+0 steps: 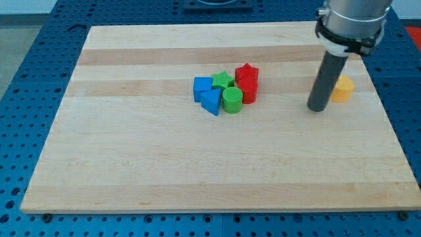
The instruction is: Move the green star to the top left
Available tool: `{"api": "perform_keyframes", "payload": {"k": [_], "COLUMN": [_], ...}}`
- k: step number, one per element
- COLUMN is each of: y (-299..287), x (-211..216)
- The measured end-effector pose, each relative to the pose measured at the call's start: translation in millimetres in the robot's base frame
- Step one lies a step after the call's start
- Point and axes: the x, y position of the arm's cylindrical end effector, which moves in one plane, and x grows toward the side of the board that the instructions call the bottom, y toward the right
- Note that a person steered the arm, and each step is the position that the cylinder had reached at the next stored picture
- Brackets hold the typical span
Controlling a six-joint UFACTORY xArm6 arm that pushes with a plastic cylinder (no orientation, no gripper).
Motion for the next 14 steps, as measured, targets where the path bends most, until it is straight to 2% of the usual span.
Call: {"api": "perform_keyframes", "payload": {"k": [2, 4, 7, 8, 9, 10, 11, 12, 14], "y": [-77, -191, -298, -303, -274, -250, -288, -352, -352], "x": [-8, -73, -111, -118, -103, -115, -145, -169, -173]}}
